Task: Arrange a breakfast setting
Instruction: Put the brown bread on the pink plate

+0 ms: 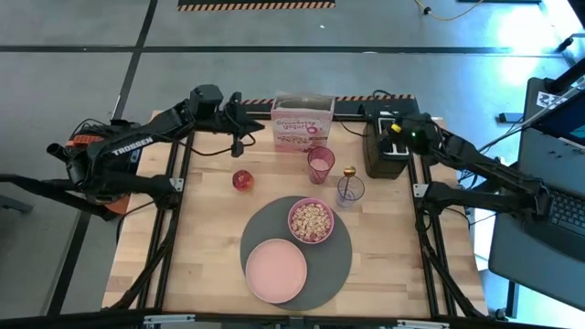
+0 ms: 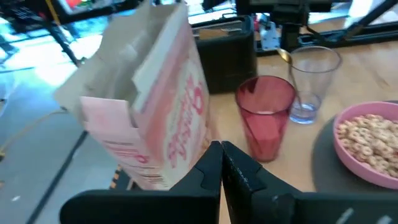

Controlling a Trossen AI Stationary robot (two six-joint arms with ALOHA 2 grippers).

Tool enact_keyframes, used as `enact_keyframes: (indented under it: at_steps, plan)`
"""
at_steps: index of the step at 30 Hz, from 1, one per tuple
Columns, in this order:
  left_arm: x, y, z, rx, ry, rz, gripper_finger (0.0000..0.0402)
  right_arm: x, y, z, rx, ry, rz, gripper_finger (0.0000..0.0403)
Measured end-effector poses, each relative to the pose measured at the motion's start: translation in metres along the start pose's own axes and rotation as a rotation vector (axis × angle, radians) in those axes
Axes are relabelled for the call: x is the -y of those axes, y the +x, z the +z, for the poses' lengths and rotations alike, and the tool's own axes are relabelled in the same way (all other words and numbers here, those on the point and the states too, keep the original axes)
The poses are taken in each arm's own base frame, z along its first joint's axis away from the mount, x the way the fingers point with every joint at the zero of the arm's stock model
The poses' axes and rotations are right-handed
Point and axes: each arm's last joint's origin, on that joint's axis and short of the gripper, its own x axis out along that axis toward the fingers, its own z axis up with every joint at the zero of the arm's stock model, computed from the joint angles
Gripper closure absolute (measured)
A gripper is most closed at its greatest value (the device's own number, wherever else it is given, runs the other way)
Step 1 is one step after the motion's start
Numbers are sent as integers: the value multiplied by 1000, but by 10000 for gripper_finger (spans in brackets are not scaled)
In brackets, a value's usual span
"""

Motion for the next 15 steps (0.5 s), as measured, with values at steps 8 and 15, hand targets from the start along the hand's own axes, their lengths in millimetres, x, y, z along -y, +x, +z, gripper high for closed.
enact_keyframes:
  at_steps: [8, 15]
  plan:
    - [0, -8, 5, 28, 12, 40, 402, 27, 13, -7, -157, 99, -28, 249]
    - [0, -8, 5, 34, 14, 44, 401, 29, 21, -7, -186, 116, -26, 235]
